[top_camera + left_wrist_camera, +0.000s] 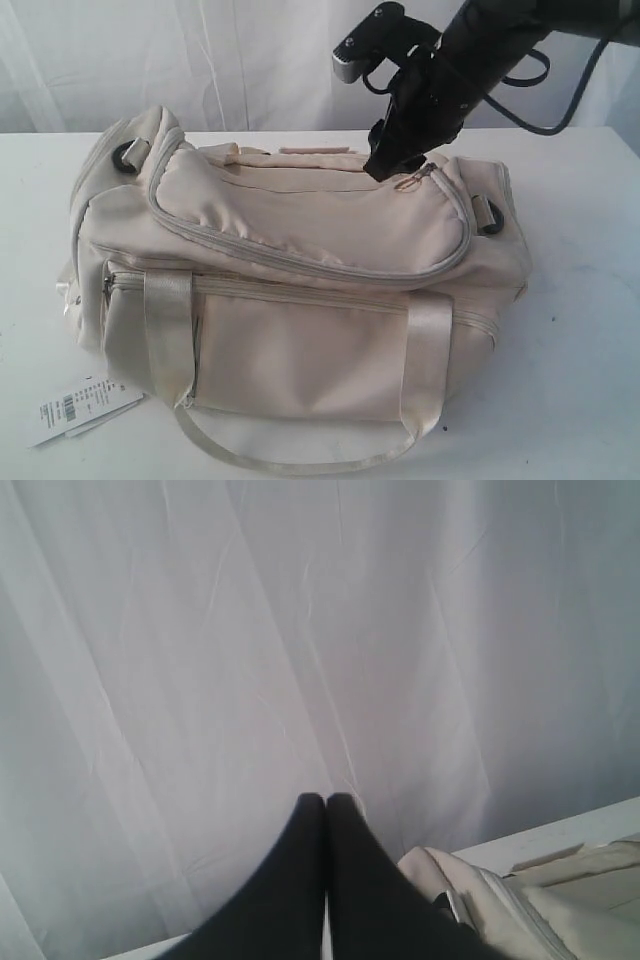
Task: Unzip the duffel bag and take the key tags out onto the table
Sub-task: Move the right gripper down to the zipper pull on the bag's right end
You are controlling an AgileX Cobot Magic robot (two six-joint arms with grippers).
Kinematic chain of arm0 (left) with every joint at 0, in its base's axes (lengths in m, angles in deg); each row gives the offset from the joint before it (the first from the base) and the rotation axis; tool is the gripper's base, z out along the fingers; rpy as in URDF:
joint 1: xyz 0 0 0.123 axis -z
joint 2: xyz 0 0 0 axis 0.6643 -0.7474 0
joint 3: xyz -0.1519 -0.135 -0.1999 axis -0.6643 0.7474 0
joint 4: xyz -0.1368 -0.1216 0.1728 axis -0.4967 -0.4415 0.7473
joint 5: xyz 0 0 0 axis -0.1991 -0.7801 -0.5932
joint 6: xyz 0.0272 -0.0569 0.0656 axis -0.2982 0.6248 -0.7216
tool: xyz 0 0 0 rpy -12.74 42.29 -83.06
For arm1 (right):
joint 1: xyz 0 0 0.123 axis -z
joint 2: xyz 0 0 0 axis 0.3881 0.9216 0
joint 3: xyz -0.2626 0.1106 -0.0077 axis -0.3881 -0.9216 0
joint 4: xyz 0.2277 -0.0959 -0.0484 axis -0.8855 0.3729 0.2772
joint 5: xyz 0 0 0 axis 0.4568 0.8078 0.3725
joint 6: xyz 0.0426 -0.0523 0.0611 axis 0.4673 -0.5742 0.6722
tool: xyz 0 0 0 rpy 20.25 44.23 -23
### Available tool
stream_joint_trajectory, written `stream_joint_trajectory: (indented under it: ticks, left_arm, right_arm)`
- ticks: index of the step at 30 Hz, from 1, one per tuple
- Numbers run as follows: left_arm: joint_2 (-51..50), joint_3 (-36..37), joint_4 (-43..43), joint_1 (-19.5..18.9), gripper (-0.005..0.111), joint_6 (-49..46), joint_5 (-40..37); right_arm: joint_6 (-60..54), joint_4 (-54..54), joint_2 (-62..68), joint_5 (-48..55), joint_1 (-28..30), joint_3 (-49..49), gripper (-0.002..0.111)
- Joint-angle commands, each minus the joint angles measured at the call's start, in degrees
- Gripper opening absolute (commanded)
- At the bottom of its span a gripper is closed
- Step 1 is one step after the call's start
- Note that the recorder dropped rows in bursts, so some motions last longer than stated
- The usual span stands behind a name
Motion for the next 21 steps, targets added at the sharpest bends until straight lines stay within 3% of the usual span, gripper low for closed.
stream_joint_trajectory:
  ticks: [1,7,13,21]
  left_arm:
    - [0.62,-0.60,-0.12,0.41,0.000,0.52,-0.08]
    - [0.62,-0.35,-0.12,0.41,0.000,0.52,0.02]
    - [0.62,4.23,-0.12,0.41,0.000,1.18,4.87]
    - [0.62,5.93,-0.12,0.41,0.000,1.76,6.09]
  right_arm:
    - [-1.89,3.12,1.97,-2.18,0.01,0.50,0.053]
    - [-1.89,7.60,5.00,-2.04,0.01,0.50,0.053]
    - [-1.89,7.60,7.78,-5.90,0.01,0.50,0.050]
    - [-1.21,12.11,10.45,-7.46,0.01,0.50,0.028]
